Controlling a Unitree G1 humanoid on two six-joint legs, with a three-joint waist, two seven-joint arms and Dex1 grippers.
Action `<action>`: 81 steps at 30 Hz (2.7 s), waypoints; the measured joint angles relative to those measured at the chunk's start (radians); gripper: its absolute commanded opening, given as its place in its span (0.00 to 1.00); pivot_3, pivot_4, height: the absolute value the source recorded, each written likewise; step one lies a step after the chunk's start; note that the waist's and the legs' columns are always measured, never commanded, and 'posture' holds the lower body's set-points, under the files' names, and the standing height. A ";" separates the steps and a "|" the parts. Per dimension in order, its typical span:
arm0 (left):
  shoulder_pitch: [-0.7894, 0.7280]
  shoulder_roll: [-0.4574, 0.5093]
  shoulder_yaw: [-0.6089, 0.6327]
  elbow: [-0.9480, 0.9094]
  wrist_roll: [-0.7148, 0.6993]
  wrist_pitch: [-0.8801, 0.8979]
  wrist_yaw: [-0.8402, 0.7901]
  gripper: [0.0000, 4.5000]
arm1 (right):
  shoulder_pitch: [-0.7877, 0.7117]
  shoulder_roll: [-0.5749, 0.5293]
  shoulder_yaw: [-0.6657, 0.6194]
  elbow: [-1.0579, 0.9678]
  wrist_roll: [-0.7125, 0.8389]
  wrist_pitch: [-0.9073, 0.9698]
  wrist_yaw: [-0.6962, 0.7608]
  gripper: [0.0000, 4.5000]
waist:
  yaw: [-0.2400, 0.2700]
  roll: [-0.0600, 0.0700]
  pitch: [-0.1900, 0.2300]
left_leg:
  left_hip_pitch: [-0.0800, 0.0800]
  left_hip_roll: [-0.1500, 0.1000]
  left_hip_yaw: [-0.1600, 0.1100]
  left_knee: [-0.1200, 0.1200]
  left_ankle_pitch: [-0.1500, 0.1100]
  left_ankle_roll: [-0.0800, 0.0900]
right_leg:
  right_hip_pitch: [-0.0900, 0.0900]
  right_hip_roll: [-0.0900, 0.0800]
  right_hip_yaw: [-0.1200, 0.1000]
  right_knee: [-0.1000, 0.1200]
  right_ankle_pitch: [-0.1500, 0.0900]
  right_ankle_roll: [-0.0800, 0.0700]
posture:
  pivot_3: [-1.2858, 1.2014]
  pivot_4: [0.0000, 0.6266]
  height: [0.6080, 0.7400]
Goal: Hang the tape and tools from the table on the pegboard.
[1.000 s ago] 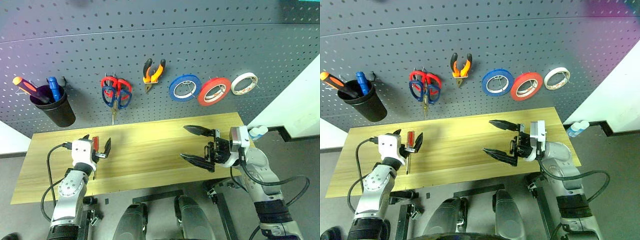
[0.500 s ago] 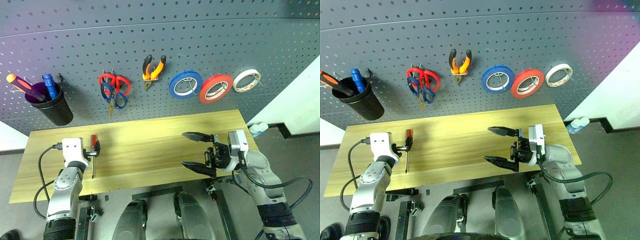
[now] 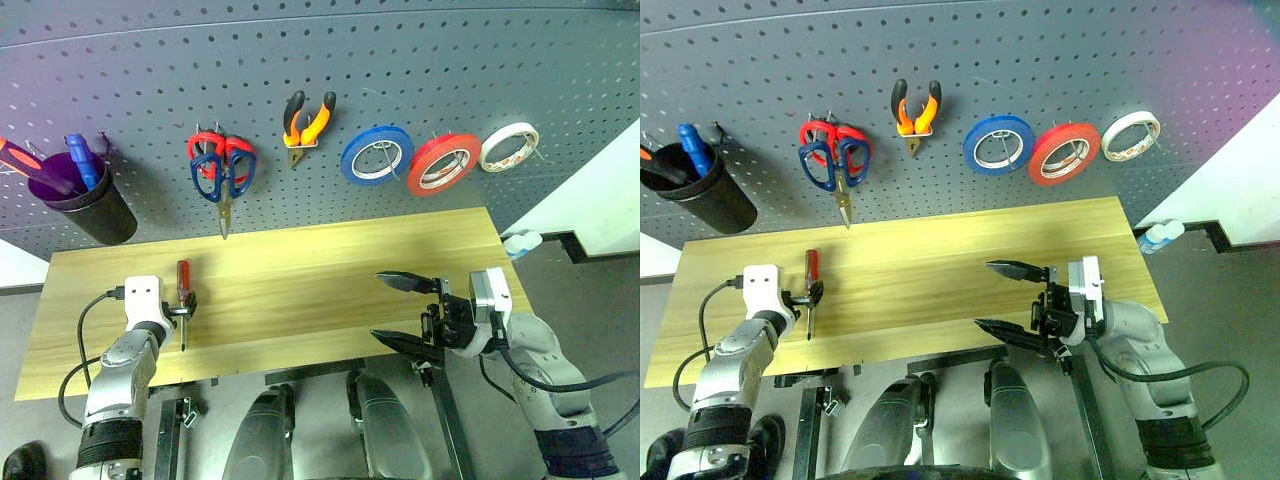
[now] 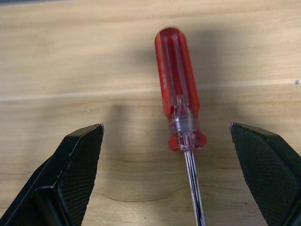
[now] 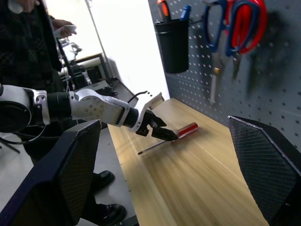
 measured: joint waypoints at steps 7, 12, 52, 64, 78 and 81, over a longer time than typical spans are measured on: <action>-0.032 0.001 -0.016 0.038 0.008 0.007 -0.016 0.91 | 0.024 -0.008 -0.016 -0.023 0.004 0.017 -0.023 1.00 | -0.002 0.001 0.017 | -0.001 0.000 0.000 -0.002 0.000 0.000 | -0.001 0.000 0.000 -0.002 0.000 0.000 | 0.46 0.66 0.98; -0.056 0.008 -0.018 0.044 0.013 0.045 -0.011 0.56 | 0.030 -0.009 -0.020 -0.028 0.006 0.017 -0.035 1.00 | -0.002 0.003 0.020 | -0.001 0.000 0.000 -0.002 0.000 0.000 | -0.001 0.000 0.000 -0.002 0.000 0.000 | 0.45 0.65 0.98; 0.316 -0.003 -0.082 -0.399 0.177 -0.468 -0.074 0.18 | -0.126 0.075 0.002 0.199 -0.058 -0.161 0.056 1.00 | 0.004 0.000 -0.036 | -0.002 -0.001 0.000 -0.015 0.001 -0.003 | -0.002 0.000 -0.002 -0.015 0.001 0.000 | 0.47 0.27 0.98; 0.282 -0.004 -0.030 -0.341 0.207 -0.758 -0.035 0.18 | -0.213 0.121 0.000 0.286 -0.051 -0.199 0.105 1.00 | 0.004 -0.001 -0.103 | 0.001 -0.001 0.001 -0.013 0.002 -0.004 | 0.001 0.001 -0.003 -0.012 0.002 0.000 | 0.48 0.19 0.98; 0.021 0.105 0.060 -0.284 0.205 -0.766 -0.001 0.18 | -0.231 0.213 -0.050 0.293 0.044 -0.117 -0.024 1.00 | 0.024 0.001 -0.163 | 0.003 -0.001 0.001 -0.013 0.003 -0.005 | 0.003 0.002 -0.002 -0.011 0.004 0.000 | 0.47 0.14 0.98; -0.021 0.124 0.063 -0.269 0.205 -0.764 0.001 0.18 | -0.231 0.224 -0.050 0.289 0.044 -0.114 -0.038 1.00 | 0.023 0.001 -0.170 | 0.004 -0.001 0.001 -0.013 0.004 -0.006 | 0.003 0.003 -0.002 -0.010 0.004 0.000 | 0.47 0.13 0.98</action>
